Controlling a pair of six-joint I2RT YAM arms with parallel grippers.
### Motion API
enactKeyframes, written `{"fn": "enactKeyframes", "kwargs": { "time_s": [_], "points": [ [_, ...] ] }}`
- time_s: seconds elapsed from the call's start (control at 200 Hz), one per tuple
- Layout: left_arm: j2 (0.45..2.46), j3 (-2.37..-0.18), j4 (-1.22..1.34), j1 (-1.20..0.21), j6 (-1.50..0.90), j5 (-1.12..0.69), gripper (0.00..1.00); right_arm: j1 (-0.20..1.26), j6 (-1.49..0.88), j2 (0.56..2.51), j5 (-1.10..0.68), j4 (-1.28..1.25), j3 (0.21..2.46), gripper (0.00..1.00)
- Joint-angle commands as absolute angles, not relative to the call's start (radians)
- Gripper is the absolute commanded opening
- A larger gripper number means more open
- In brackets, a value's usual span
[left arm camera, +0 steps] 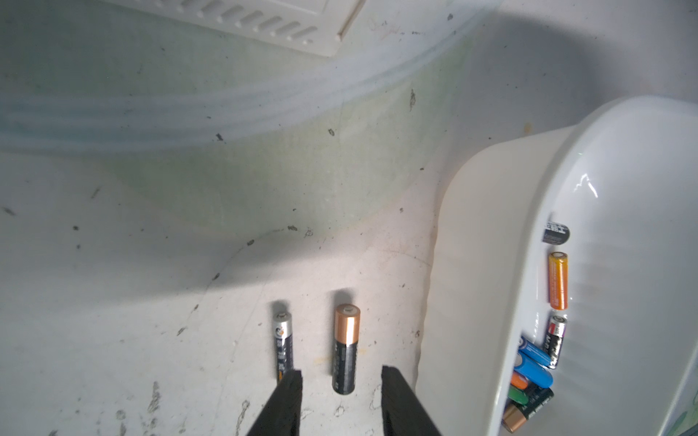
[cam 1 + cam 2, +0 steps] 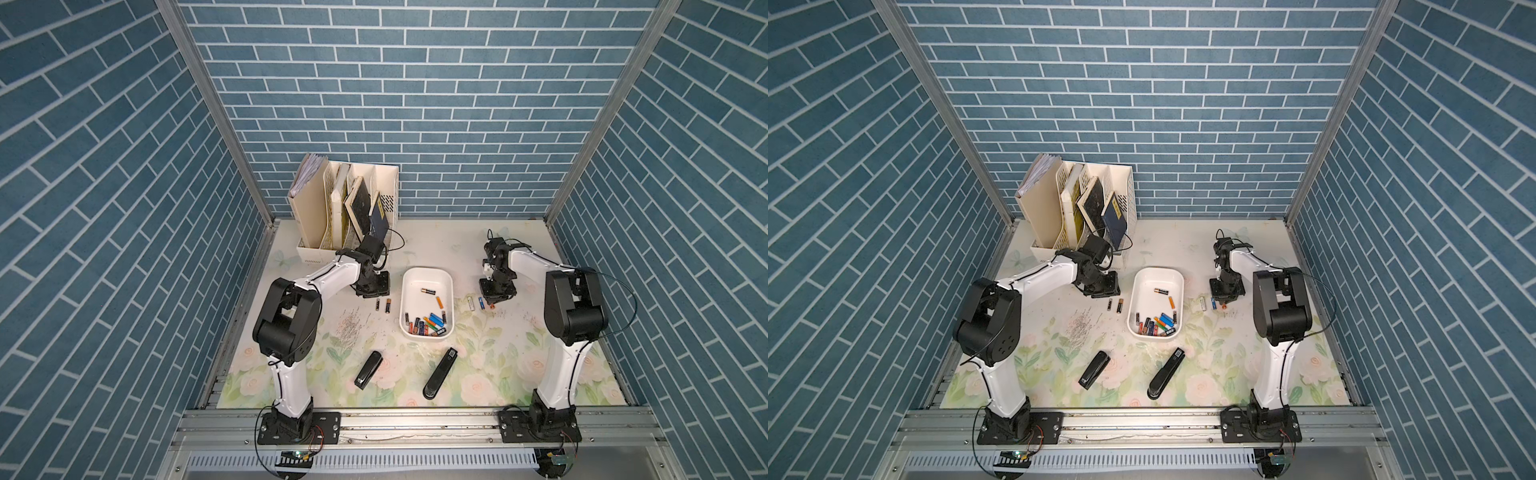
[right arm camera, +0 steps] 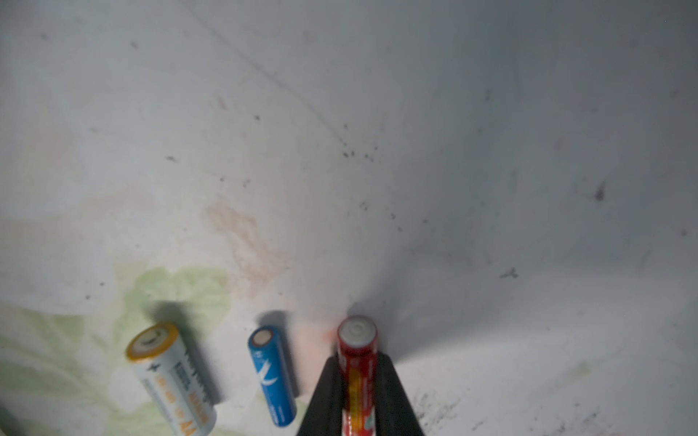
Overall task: Take the batteries out of the storage box
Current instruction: Place the battery at the center of the board.
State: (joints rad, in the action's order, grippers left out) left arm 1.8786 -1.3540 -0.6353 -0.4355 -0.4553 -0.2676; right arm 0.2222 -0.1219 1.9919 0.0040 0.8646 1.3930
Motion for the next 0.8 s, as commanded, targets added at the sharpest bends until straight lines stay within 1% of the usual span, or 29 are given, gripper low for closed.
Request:
{"fn": "enactKeyframes", "kwargs": {
  "time_s": [0.0, 0.795],
  "points": [
    [1.882, -1.367, -0.661, -0.440, -0.447, -0.270, 0.41, 0.218, -0.092, 2.014, 0.010, 0.868, 1.382, 0.15],
    [1.868, -1.396, -0.676, -0.439, -0.448, -0.262, 0.43, 0.218, -0.094, 1.984, 0.003, 0.877, 1.390, 0.27]
  ]
}}
